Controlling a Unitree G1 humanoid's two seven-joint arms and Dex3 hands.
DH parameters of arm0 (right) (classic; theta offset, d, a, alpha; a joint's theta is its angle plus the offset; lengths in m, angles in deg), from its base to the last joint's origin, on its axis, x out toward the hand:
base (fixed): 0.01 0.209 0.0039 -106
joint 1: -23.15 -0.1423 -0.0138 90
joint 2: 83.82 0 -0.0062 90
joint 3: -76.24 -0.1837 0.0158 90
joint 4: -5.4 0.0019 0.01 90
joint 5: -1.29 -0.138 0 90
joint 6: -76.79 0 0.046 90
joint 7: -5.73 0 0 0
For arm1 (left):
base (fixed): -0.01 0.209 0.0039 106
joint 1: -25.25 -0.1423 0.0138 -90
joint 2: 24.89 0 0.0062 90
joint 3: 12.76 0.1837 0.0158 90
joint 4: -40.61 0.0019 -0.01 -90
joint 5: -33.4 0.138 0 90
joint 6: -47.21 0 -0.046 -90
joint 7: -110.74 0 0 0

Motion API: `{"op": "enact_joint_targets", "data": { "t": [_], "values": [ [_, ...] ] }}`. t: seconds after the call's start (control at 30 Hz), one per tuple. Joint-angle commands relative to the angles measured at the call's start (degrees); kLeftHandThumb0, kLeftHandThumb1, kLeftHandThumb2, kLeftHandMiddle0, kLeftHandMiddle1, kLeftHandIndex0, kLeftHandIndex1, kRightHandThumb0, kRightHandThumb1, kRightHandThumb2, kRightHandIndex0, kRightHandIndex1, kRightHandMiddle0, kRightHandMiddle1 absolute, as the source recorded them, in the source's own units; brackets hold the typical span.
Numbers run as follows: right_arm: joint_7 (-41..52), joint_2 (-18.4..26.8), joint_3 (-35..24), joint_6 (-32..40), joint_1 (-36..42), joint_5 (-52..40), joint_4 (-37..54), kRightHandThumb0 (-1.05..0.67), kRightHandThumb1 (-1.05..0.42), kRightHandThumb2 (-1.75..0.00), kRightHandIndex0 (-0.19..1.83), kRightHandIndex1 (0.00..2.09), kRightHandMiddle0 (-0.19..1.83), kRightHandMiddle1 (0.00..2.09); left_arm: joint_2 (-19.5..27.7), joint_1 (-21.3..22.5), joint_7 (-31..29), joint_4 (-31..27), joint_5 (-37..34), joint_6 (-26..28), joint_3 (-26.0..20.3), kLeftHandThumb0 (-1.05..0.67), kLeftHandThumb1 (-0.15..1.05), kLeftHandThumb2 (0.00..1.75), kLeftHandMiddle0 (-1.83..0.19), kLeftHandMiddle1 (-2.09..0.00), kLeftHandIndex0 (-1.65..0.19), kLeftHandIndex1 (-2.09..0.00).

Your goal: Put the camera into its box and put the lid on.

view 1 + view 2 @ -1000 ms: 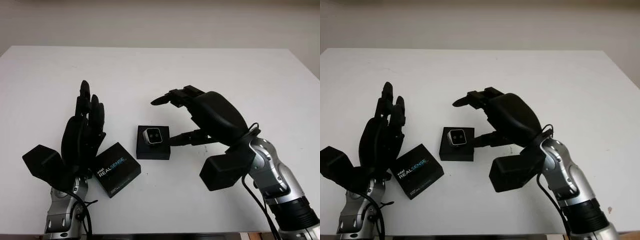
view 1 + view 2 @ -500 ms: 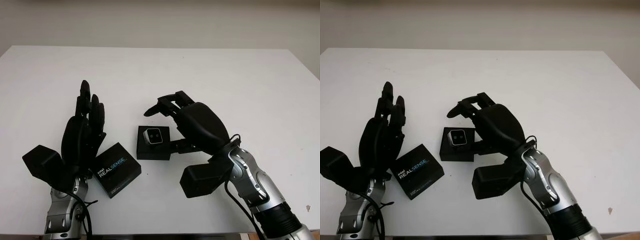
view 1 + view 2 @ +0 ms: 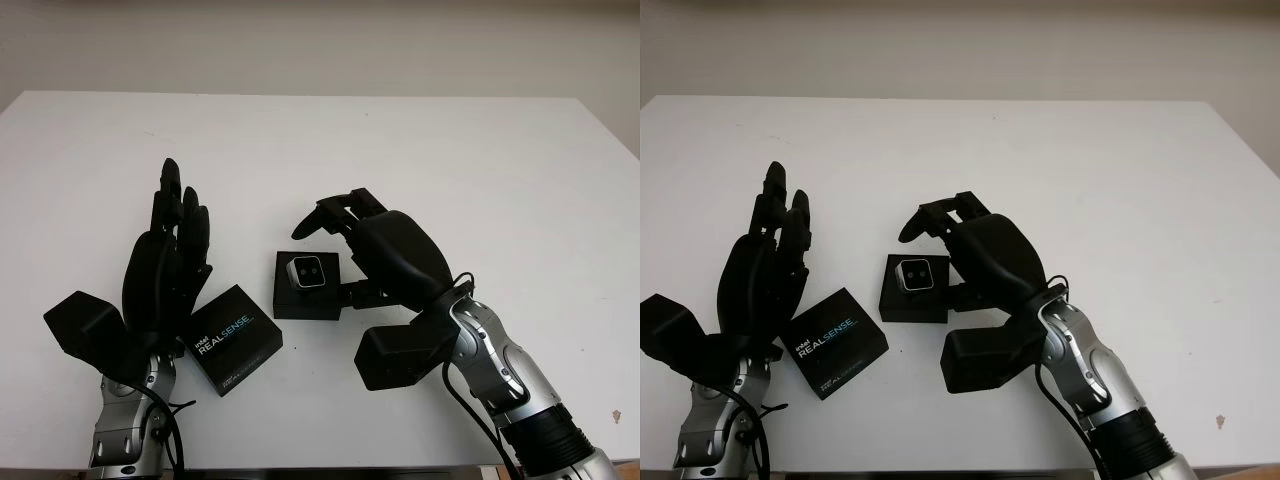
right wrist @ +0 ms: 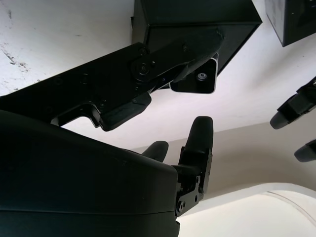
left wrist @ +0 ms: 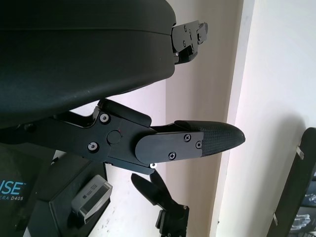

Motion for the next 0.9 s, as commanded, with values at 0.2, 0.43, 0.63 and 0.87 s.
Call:
{"op": "enact_joint_targets", "data": {
  "t": [0.2,0.43,0.63,0.87],
  "values": [
    [-1.0,-0.2,0.5,-0.4,-1.4,-0.5,-2.2,-0.76,-0.91,-0.05,0.03,0.83,0.13,1.06,0.0,-0.1,-1.1,0.4,-0.2,-0.8,0.0,-0.68,1.05,0.45,0.19,0.0,0.19,0.0],
    [-0.7,-0.1,0.7,-0.4,-1.7,-0.8,-2.7,-0.75,-0.91,-0.05,0.04,0.81,0.15,1.01,-0.1,0.1,-1.2,0.8,-0.2,-1.0,-0.1,-0.68,1.05,0.46,0.19,0.0,0.19,0.0],
    [-0.6,-0.1,1.1,-0.8,-2.0,-1.6,-3.5,-0.73,-0.91,-0.05,0.05,0.8,0.18,1.01,-0.2,0.1,-1.0,0.8,-0.3,-1.0,-0.1,-0.69,1.05,0.44,0.19,0.0,0.19,0.0],
    [-1.0,-0.3,1.9,-1.3,-2.3,-1.6,-4.7,-0.68,-0.9,-0.05,0.07,0.82,0.23,1.04,-0.3,0.0,-0.7,0.3,-0.1,-0.6,0.1,-0.7,1.05,0.44,0.19,0.0,0.19,0.0]
  ]
}}
